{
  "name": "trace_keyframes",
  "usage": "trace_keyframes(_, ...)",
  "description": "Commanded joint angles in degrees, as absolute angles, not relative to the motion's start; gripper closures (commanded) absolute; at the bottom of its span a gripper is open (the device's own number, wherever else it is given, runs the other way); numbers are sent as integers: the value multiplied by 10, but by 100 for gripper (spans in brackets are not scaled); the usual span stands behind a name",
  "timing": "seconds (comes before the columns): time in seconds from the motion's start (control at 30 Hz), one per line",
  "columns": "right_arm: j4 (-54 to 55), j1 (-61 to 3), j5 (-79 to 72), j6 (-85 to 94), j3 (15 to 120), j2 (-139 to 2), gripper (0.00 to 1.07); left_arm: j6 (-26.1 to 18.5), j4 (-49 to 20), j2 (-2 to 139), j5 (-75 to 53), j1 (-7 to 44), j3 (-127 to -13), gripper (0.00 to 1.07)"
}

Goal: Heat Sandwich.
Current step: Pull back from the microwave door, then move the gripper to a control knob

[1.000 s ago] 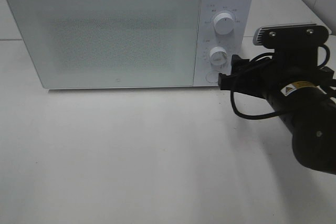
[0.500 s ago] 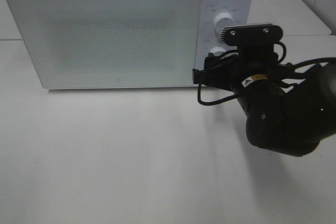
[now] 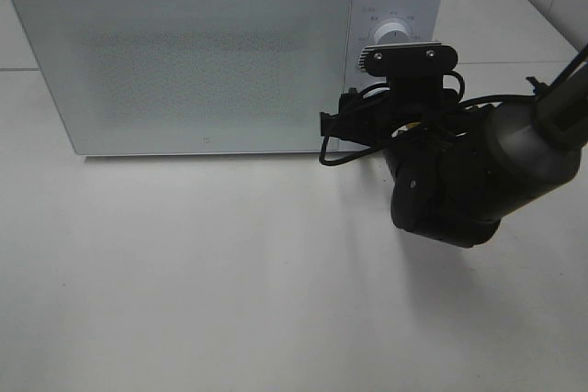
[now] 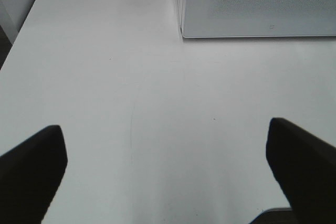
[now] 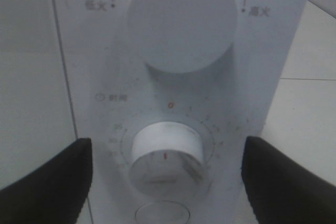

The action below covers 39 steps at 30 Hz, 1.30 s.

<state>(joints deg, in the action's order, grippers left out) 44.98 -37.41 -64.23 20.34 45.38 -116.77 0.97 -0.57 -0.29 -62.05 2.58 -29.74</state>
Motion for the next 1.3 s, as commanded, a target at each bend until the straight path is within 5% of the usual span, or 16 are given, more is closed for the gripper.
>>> trace_keyframes(0.03,448,-366,-641,205,476,-1179,32,11,-6,-13,-613,28,-296,9)
trace_keyframes(0.43,449,-367,-631,205,482,-1184,38,11,-6,-13,-613,28,-296,9)
trace_keyframes(0.6,450,-368,-630,202,482,-1184,54,11,-6,-13,-613,28,-296,9)
trace_keyframes(0.73,450,-368,-625,199,482,-1184,82,11,-6,-13,-613,28,-296,9)
trace_keyframes(0.9,450,-368,-619,199,482,-1184,98,11,-6,-13,-613,28,-296,9)
trace_keyframes(1.3,450,-368,-640,110,482,-1184,98,11,-6,-13,-613,28,-296,9)
